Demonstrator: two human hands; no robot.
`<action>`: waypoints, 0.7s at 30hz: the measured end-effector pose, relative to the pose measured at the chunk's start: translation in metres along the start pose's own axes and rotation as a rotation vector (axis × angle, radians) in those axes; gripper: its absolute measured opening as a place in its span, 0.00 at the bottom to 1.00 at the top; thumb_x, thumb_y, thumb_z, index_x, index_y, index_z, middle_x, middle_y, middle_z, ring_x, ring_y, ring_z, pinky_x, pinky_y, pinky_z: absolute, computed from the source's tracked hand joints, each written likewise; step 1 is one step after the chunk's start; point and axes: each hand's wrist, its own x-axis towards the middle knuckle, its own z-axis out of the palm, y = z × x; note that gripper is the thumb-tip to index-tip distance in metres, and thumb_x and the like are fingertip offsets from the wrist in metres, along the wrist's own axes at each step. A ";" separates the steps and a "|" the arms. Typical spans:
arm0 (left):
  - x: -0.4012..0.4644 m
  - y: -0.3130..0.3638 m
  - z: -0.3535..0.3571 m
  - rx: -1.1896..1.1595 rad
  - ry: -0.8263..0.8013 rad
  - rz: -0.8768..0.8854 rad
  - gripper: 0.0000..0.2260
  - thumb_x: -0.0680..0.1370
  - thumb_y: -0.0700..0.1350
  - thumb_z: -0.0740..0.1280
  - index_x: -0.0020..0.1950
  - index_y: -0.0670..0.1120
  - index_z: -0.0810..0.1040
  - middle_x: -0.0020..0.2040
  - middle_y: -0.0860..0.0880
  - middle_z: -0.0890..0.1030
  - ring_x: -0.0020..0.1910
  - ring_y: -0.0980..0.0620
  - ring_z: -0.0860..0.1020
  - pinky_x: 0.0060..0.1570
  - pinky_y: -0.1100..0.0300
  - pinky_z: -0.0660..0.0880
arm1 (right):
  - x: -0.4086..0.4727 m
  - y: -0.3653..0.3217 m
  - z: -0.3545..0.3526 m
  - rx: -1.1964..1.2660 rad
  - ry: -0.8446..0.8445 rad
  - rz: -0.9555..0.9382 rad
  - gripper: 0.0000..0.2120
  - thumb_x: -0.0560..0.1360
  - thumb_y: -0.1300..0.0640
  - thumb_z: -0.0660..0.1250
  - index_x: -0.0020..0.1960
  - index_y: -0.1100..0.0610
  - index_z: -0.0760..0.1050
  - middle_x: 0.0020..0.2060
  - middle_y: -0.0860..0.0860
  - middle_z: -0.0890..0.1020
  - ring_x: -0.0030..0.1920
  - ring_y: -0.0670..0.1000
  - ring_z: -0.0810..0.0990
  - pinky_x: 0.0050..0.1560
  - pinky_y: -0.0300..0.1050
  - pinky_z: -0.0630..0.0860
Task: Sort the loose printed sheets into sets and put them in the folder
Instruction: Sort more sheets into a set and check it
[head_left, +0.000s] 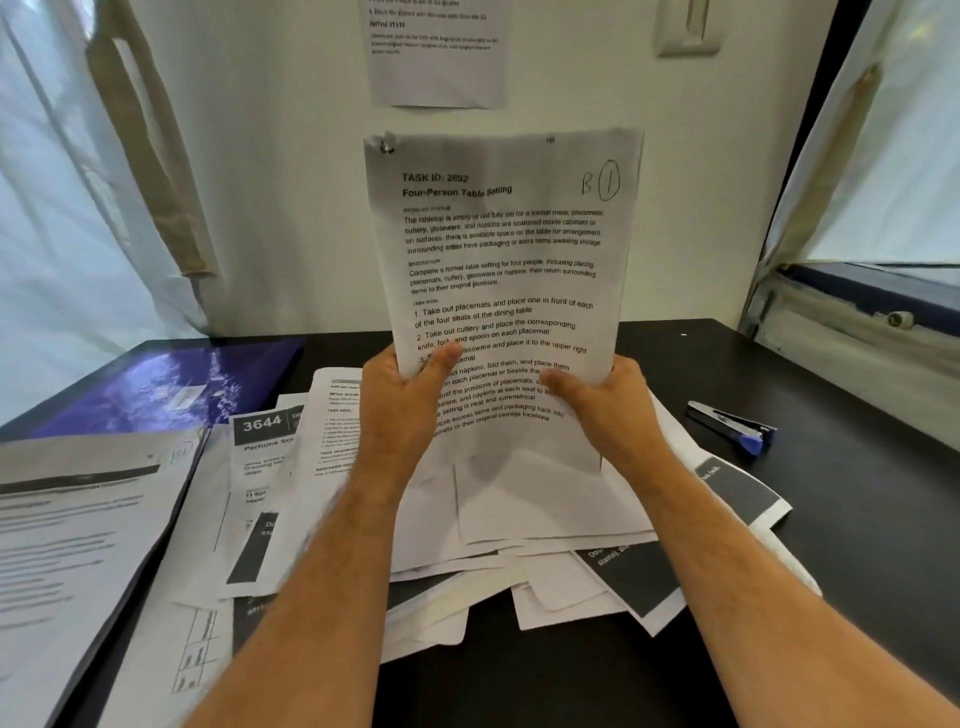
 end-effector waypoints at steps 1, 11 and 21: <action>0.000 0.001 0.001 -0.005 0.003 0.013 0.09 0.78 0.45 0.72 0.58 0.48 0.82 0.49 0.50 0.87 0.47 0.50 0.86 0.42 0.49 0.84 | 0.000 -0.001 -0.001 0.025 0.010 -0.011 0.11 0.75 0.59 0.73 0.58 0.57 0.82 0.48 0.49 0.86 0.44 0.48 0.87 0.41 0.41 0.83; -0.002 -0.002 0.008 0.014 -0.009 0.021 0.09 0.79 0.46 0.71 0.58 0.49 0.81 0.49 0.51 0.86 0.46 0.53 0.86 0.39 0.55 0.83 | 0.003 0.008 -0.001 -0.100 -0.005 0.033 0.11 0.78 0.55 0.71 0.59 0.57 0.83 0.48 0.49 0.87 0.46 0.48 0.86 0.49 0.50 0.84; 0.003 0.003 -0.005 -0.115 -0.164 -0.491 0.12 0.76 0.43 0.73 0.59 0.45 0.81 0.51 0.44 0.86 0.48 0.43 0.86 0.51 0.43 0.81 | 0.000 -0.029 -0.042 0.118 -0.189 0.304 0.08 0.77 0.58 0.71 0.56 0.56 0.81 0.47 0.54 0.87 0.45 0.57 0.87 0.45 0.55 0.84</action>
